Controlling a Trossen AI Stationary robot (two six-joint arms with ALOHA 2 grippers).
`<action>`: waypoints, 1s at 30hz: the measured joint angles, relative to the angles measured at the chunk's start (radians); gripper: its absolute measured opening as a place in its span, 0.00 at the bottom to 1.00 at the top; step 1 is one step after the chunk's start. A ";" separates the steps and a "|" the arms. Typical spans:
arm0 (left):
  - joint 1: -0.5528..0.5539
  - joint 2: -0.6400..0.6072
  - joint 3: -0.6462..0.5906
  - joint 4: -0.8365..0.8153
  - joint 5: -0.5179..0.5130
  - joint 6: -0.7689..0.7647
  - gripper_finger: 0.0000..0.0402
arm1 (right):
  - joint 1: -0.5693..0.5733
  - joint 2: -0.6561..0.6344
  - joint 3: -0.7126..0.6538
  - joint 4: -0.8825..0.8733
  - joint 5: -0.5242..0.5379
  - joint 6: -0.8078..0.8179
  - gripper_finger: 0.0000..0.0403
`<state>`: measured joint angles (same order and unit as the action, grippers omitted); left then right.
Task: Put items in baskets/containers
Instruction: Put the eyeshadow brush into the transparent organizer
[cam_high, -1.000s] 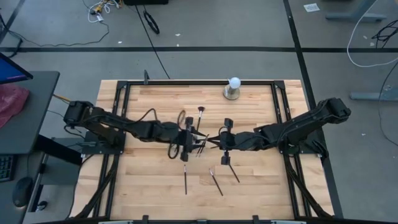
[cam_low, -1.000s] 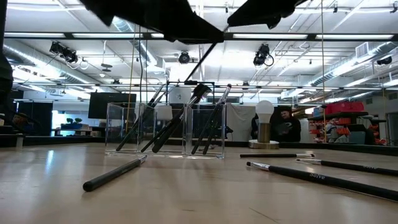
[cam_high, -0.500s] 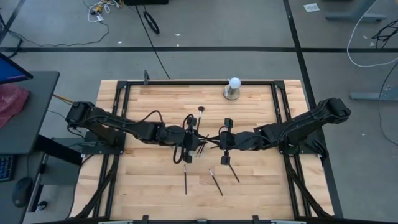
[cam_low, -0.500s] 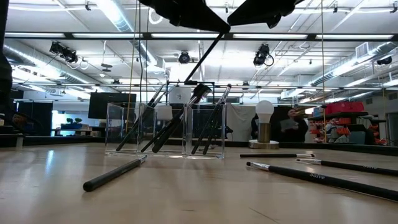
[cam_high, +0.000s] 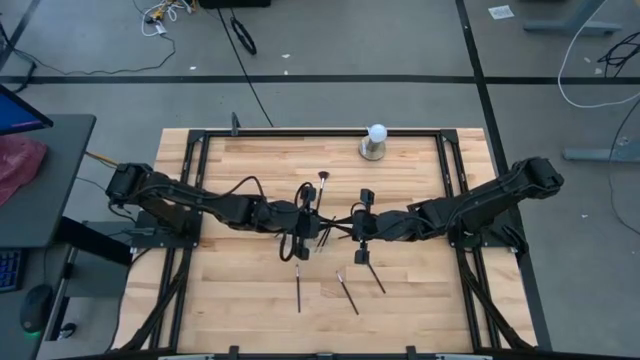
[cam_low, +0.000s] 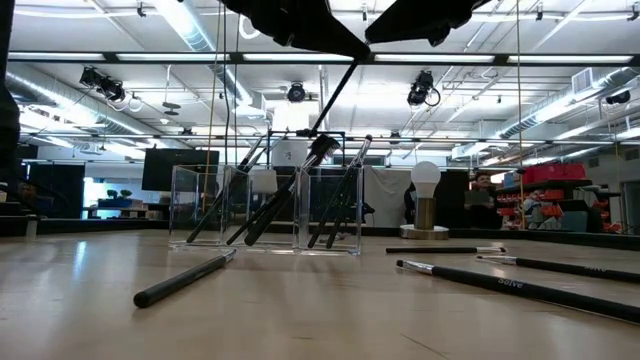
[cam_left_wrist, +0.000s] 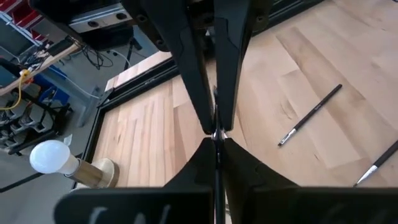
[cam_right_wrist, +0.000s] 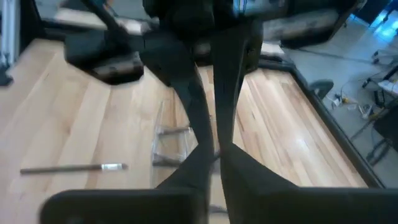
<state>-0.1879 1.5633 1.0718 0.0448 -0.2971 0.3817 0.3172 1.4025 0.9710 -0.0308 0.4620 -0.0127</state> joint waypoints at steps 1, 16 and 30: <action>0.000 0.000 0.000 -0.008 -0.001 -0.004 0.03 | 0.000 -0.003 0.000 0.019 -0.001 -0.003 0.10; -0.163 -0.180 -0.003 -0.124 -0.256 -0.349 0.02 | 0.064 -0.101 -0.137 0.250 0.061 -0.029 0.40; -0.305 -0.406 -0.308 -0.021 -0.634 -0.639 0.02 | 0.066 -0.101 -0.541 0.884 0.073 0.037 0.34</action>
<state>-0.4933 1.1577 0.7639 0.0241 -0.9316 -0.2572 0.3827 1.3018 0.4301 0.8528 0.5346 0.0247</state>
